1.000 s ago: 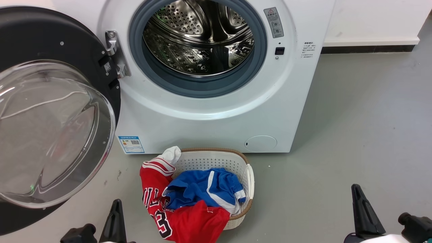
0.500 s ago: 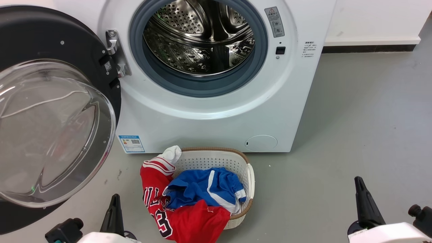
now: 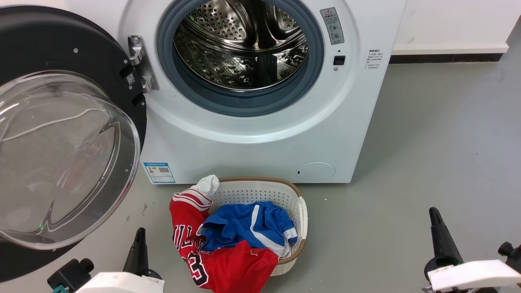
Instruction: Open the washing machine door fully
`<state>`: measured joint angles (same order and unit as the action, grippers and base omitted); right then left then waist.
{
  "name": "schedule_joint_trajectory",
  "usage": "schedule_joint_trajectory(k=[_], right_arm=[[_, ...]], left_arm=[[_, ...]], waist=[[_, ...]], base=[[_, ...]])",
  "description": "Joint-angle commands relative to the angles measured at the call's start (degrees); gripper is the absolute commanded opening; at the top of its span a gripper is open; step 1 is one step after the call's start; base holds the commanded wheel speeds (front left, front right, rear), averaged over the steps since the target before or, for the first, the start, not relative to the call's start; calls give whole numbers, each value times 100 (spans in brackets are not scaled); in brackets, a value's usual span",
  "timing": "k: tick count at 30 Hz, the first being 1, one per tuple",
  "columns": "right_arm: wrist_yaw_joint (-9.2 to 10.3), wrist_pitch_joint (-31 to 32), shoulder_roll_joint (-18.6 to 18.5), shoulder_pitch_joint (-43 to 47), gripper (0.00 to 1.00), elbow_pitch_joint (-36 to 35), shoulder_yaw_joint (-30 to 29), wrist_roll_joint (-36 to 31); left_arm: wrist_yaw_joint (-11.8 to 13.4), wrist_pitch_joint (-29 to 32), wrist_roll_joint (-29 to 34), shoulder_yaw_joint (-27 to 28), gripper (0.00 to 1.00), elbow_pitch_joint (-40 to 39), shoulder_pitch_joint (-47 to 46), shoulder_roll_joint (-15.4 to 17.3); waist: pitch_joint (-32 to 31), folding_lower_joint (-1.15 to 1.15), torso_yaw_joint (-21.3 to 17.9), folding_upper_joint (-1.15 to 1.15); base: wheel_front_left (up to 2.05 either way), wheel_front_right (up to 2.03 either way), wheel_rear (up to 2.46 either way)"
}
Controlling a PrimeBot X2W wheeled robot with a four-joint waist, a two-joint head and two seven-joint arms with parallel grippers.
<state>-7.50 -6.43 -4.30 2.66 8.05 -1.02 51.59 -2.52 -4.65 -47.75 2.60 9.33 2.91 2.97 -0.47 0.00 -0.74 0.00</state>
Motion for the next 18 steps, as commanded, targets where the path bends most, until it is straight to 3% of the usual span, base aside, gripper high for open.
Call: schedule_joint_trajectory(k=[1, 18], right_arm=[[0, 57, -48, -164, 0, -19, -16, 235], [0, 344, -58, -367, 0, 147, -87, 1369]], left_arm=[[-41, 56, -229, 45, 0, -27, -185, 20], [-172, 351, -1413, 132, 0, 110, -405, 21]], waist=[[2, 0, 2, 0], [15, 0, 18, 0]], base=[[0, 0, 0], [0, 0, 0]])
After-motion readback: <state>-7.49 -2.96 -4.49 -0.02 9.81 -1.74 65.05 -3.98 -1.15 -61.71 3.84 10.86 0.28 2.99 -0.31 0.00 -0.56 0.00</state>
